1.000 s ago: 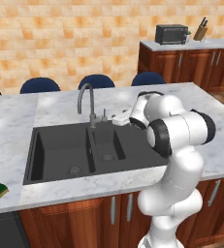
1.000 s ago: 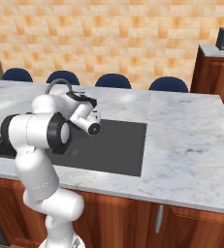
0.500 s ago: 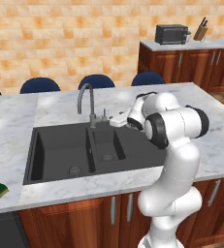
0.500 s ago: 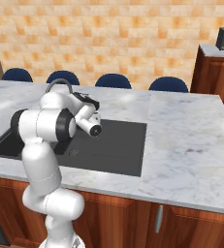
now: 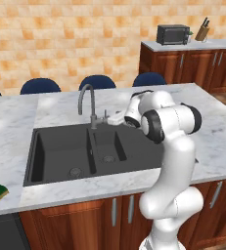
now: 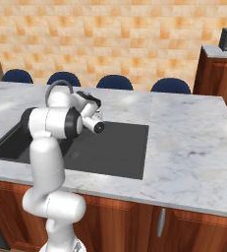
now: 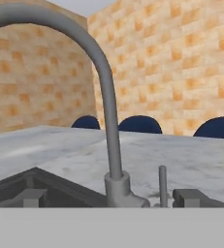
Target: Soak the sponge with water for a few seconds and then drop it inside the sink.
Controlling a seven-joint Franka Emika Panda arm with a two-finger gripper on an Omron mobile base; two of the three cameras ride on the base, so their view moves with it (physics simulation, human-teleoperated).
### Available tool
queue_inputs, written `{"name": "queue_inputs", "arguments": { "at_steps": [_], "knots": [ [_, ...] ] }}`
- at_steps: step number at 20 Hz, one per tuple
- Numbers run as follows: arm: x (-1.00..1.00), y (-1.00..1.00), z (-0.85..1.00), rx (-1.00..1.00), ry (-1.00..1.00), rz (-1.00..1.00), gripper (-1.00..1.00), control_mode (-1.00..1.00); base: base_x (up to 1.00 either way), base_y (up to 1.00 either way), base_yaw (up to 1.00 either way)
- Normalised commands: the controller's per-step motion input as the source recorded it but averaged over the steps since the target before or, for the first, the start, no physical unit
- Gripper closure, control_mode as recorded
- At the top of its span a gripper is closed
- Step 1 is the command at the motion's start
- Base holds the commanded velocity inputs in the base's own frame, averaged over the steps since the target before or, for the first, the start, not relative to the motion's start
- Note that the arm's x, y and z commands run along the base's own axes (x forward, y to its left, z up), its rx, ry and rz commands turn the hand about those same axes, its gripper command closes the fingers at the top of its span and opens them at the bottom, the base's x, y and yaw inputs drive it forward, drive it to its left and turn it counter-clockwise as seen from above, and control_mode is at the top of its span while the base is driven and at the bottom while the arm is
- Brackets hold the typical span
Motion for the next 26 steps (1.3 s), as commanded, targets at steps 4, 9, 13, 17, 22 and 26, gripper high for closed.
{"name": "queue_inputs", "arguments": {
  "at_steps": [4, 9, 13, 17, 22, 26],
  "knots": [
    [0.42, 0.0, -0.11, 0.0, 0.0, 0.0, -1.0, -1.0, 0.0, 0.0, 0.0],
    [0.35, 0.0, -0.16, 0.0, 0.0, 0.0, -1.0, -1.0, 0.0, 0.0, 0.0],
    [0.4, 0.0, -0.14, 0.0, 0.0, 0.0, -1.0, -1.0, 0.0, 0.0, 0.0],
    [0.34, 0.0, -0.15, 0.0, 0.0, 0.0, -1.0, -1.0, 0.0, 0.0, 0.0],
    [0.19, 0.06, -0.2, 0.01, 0.0, 0.04, -1.0, -1.0, 0.0, 0.0, 0.0],
    [0.15, 0.08, -0.22, 0.01, 0.0, 0.06, -1.0, -1.0, 0.0, 0.0, 0.0]
  ]
}}
